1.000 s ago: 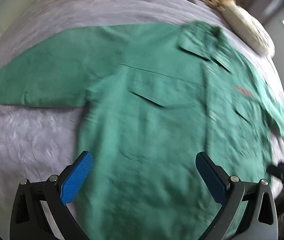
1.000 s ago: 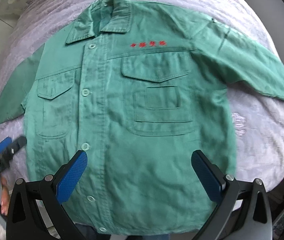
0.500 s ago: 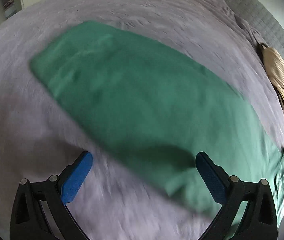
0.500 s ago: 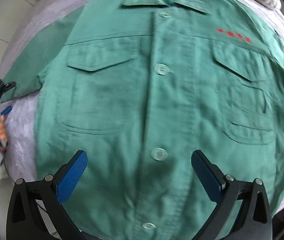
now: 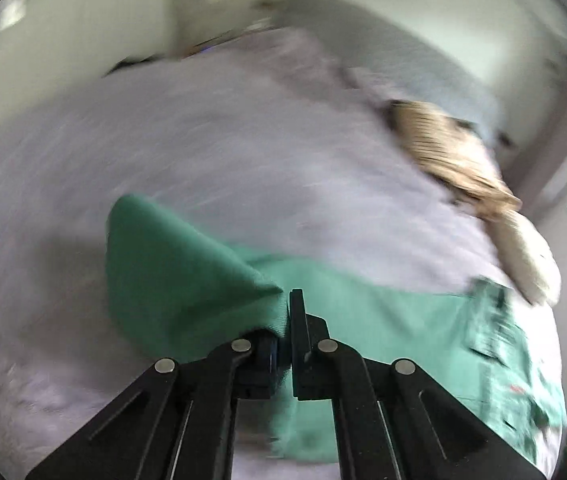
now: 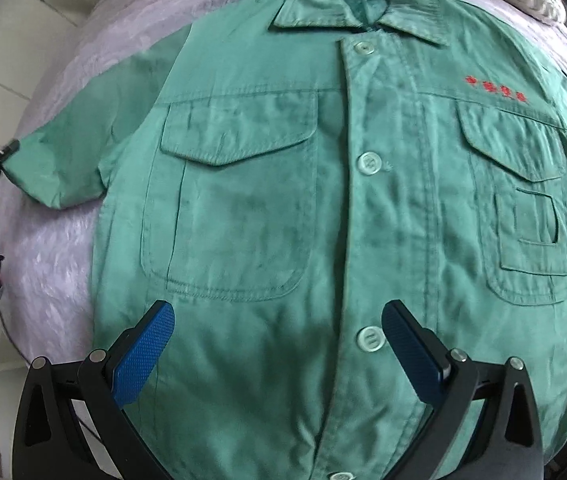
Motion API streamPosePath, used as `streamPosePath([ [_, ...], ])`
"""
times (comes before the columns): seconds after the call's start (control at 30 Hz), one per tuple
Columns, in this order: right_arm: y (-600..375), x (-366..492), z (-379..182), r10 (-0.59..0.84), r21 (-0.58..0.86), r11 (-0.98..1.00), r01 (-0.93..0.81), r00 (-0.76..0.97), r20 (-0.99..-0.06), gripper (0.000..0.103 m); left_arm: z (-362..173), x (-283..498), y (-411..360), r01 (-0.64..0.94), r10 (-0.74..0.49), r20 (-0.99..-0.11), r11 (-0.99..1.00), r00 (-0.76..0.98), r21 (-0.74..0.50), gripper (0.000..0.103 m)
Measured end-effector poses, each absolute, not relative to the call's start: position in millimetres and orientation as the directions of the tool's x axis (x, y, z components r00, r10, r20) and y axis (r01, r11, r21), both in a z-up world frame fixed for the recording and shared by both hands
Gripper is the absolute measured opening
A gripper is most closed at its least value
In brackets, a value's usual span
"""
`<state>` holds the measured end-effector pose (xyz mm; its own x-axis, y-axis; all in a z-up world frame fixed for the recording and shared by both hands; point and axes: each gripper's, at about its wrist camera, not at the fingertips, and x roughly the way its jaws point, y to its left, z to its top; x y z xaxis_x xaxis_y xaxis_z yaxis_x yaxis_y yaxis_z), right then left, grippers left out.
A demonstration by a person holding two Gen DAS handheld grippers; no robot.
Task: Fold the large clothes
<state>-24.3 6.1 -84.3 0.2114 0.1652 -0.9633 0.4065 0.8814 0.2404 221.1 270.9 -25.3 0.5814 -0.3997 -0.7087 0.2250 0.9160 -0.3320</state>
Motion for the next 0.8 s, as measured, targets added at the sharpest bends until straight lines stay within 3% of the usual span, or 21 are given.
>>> streamPosePath([
  [0.13, -29.8, -41.8, -74.2, 0.146, 0.257, 0.852, 0.456, 0.265, -0.953, 0.103, 16.2, 194.1, 161.8, 0.462, -0.564, -0.649, 0.816, 0.510, -0.347, 0.005],
  [0.27, -75.8, -58.6, -65.5, 0.104, 0.253, 0.819, 0.515, 0.301, -0.948, 0.103, 8.5, 156.6, 37.4, 0.623, -0.664, -0.668, 0.688, 0.336, -0.371, 0.005],
  [0.4, -126.7, -79.6, -66.6, 0.058, 0.228, 0.782, 0.580, 0.297, -0.953, 0.103, -42.8, 105.5, -64.2, 0.741, -0.549, -0.795, 0.640, 0.257, -0.202, 0.006],
  [0.47, -142.8, -89.2, -75.2, 0.050, 0.214, 0.766, 0.607, 0.275, -0.960, 0.103, -68.2, 89.6, -86.4, 0.750, -0.444, -0.853, 0.655, 0.276, -0.098, 0.006],
  [0.53, -157.4, -98.4, -79.4, 0.045, 0.207, 0.752, 0.626, 0.265, -0.963, 0.103, -78.2, 75.6, -83.2, 0.748, -0.419, -0.863, 0.660, 0.281, -0.076, 0.007],
  [0.57, -160.9, -100.6, -80.0, 0.038, 0.202, 0.748, 0.632, 0.263, -0.964, 0.103, -80.0, 71.7, -77.0, 0.747, -0.414, -0.865, 0.661, 0.284, -0.071, 0.014],
  [0.63, -168.3, -101.5, -77.9, 0.012, 0.185, 0.748, 0.638, 0.265, -0.964, 0.103, -78.9, 59.8, -64.9, 0.751, -0.385, -0.870, 0.659, 0.308, -0.026, 0.103],
  [0.8, -157.9, -67.2, -59.0, -0.027, 0.171, 0.809, 0.562, 0.328, -0.944, 0.103, -66.4, 53.1, -12.5, 0.705, -0.299, -0.837, 0.695, 0.457, 0.137, 0.102],
])
